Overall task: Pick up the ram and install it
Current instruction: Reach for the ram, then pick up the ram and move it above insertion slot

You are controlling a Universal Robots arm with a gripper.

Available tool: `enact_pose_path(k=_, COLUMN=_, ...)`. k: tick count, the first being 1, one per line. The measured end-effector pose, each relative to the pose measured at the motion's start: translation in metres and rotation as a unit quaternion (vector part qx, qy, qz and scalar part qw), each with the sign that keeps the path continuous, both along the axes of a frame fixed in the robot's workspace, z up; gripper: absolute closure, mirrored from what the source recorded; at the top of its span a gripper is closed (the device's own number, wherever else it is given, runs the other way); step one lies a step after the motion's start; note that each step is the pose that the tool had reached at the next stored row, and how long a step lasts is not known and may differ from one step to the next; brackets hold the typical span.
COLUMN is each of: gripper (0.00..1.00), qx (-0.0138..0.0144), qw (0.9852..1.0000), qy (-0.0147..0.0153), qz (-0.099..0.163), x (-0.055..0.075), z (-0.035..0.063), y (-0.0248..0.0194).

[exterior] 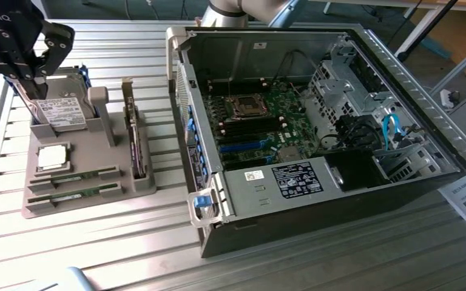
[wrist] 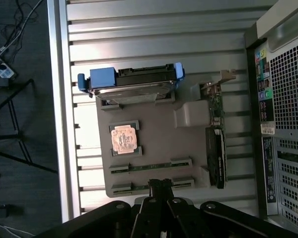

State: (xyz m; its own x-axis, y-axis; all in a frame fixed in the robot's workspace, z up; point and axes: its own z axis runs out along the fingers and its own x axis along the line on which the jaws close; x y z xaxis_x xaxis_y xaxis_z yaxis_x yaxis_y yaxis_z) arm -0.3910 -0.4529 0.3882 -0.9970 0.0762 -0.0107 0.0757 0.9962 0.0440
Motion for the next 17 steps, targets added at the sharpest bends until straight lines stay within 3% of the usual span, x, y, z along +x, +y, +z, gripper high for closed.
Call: enact_pose_path(k=17, gripper=0.9, qx=0.0, qw=1.0, qy=0.001, qz=0.001, x=0.0, z=-0.0014, y=-0.0008)
